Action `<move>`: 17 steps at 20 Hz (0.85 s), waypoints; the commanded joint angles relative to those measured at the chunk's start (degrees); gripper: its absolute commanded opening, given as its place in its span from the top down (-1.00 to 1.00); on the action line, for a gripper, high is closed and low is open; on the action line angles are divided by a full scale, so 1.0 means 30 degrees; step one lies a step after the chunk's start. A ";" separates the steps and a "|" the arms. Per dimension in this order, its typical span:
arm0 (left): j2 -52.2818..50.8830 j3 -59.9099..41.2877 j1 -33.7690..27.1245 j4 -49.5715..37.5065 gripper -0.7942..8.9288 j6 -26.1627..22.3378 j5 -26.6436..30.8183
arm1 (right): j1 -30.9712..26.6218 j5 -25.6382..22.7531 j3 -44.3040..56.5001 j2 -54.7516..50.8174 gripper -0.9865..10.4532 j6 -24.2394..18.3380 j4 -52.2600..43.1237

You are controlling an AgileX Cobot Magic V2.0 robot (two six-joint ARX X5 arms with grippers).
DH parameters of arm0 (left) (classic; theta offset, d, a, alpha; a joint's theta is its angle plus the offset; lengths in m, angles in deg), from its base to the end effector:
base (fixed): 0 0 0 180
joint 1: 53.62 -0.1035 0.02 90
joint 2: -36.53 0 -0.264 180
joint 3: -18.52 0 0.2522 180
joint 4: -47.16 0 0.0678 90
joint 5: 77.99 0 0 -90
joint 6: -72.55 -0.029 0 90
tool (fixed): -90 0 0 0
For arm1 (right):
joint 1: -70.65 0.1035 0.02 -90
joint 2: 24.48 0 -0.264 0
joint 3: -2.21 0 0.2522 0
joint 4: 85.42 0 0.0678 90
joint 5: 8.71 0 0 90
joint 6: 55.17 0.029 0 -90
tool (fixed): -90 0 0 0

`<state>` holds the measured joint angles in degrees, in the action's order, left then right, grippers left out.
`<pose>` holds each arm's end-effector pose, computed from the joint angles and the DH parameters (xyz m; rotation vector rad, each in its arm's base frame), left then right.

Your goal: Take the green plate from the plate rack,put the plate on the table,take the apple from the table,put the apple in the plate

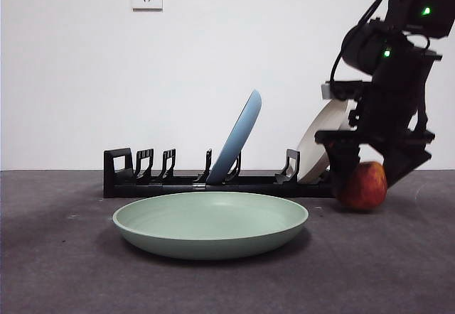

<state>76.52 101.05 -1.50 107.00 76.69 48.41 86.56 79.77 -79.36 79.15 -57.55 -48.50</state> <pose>0.0692 -0.0609 0.4166 0.1399 0.2264 -0.2640 0.3520 0.0995 0.1824 -0.1940 1.0157 0.2498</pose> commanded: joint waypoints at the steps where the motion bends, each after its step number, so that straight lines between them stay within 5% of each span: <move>1: -0.0058 -0.0022 -0.0066 0.0000 -0.06 0.0131 0.0554 | 0.0364 0.0452 -0.0080 -0.2237 0.85 0.0503 -0.0197; 5: -0.0051 -0.0022 -0.0087 -0.0036 -0.06 0.0109 0.1486 | 0.1377 0.3075 -0.0087 -0.5042 0.85 0.1566 -0.0036; 12: -0.0058 -0.0022 -0.0736 0.0685 -0.06 -0.0408 0.4794 | 0.5399 0.3388 -0.0102 -0.5319 0.85 0.1625 0.0627; 17: -0.0058 -0.0022 -0.1472 0.1107 -0.06 -0.0452 0.4998 | 0.7439 0.3082 -0.0102 -0.4255 0.85 0.1625 0.0561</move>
<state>76.52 101.05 -5.70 110.41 75.99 63.18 108.83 89.13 -79.80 65.69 -53.20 -46.08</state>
